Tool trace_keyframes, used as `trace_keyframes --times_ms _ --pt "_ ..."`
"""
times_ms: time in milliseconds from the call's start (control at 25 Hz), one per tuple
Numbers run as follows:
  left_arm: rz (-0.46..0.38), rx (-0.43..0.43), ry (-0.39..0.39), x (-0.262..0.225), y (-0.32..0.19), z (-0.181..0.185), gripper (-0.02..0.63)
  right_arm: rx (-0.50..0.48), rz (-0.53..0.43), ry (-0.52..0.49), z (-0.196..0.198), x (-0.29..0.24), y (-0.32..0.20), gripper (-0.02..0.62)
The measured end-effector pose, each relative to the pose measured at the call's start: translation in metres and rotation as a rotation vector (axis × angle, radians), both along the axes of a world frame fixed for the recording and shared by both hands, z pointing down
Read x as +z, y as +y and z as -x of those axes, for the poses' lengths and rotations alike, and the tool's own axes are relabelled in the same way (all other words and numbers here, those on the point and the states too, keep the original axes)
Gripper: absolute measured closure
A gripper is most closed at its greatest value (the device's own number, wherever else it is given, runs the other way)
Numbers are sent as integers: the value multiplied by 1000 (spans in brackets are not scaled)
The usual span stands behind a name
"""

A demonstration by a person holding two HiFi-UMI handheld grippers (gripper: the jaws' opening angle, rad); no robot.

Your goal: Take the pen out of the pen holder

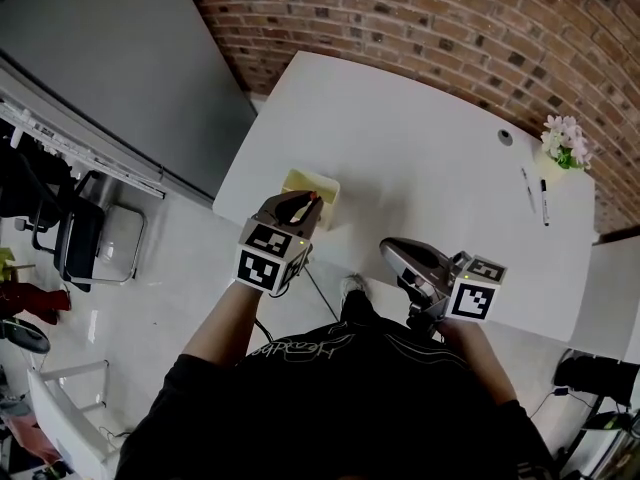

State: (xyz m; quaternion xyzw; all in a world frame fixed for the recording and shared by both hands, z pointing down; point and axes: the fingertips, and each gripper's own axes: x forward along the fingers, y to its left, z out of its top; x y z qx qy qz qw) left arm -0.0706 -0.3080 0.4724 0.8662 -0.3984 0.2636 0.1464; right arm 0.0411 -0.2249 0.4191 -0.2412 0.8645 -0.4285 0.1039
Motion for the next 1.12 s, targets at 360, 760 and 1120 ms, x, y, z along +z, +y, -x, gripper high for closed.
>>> trace_keyframes --times_ms 360,760,1120 --pt "-65 -42 38 -31 11 1 554 7 -52 14 -3 -17 15 592" --pt "-151 -95 179 -90 33 15 554 -1 -119 21 2 -42 30 592" --pt "-201 -100 273 -138 77 33 554 -14 -175 6 16 -63 50 592"
